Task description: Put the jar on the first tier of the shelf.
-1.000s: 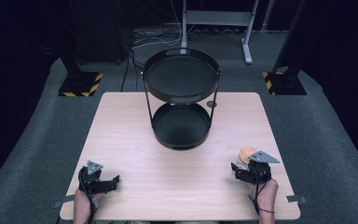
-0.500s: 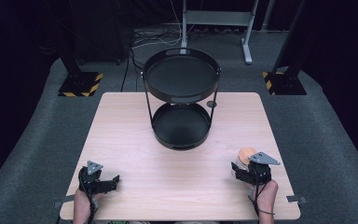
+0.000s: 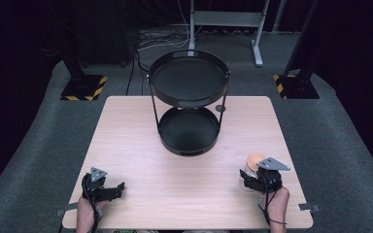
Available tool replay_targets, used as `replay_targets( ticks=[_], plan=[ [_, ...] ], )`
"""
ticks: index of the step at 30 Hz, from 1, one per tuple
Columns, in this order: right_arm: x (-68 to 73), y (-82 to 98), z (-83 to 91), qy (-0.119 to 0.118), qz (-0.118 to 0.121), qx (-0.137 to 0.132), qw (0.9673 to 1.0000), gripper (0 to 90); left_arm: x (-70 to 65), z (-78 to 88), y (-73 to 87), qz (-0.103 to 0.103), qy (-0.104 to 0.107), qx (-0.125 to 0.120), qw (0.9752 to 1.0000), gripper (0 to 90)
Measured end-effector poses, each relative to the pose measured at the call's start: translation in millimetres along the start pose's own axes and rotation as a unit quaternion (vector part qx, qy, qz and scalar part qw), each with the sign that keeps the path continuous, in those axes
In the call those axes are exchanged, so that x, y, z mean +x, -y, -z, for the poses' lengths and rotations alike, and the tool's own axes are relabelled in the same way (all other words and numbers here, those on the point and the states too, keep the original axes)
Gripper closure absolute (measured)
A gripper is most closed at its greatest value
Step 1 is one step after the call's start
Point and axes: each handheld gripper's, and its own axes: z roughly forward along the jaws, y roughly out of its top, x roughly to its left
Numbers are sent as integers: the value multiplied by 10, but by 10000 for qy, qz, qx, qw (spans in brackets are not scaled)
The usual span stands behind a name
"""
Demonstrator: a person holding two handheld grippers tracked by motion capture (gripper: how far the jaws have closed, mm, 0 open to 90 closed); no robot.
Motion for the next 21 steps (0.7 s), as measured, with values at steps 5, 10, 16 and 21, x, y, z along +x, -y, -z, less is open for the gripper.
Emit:
replay_targets(
  ticks=[5,10,16,21],
  plan=[
    [44,-33,3,-37,17,-59,10000,257,0,0,0,0,5,-3,10000,33],
    [93,-67,-34,-85,81,-32,9999,257,0,1,0,-6,5,-2,10000,35],
    [140,-128,-76,-133,168,-42,9998,257,0,1,0,-3,6,-3,10000,35],
    [172,-187,-83,-171,186,-96,9996,257,0,1,0,-3,6,-3,10000,35]
  ],
)
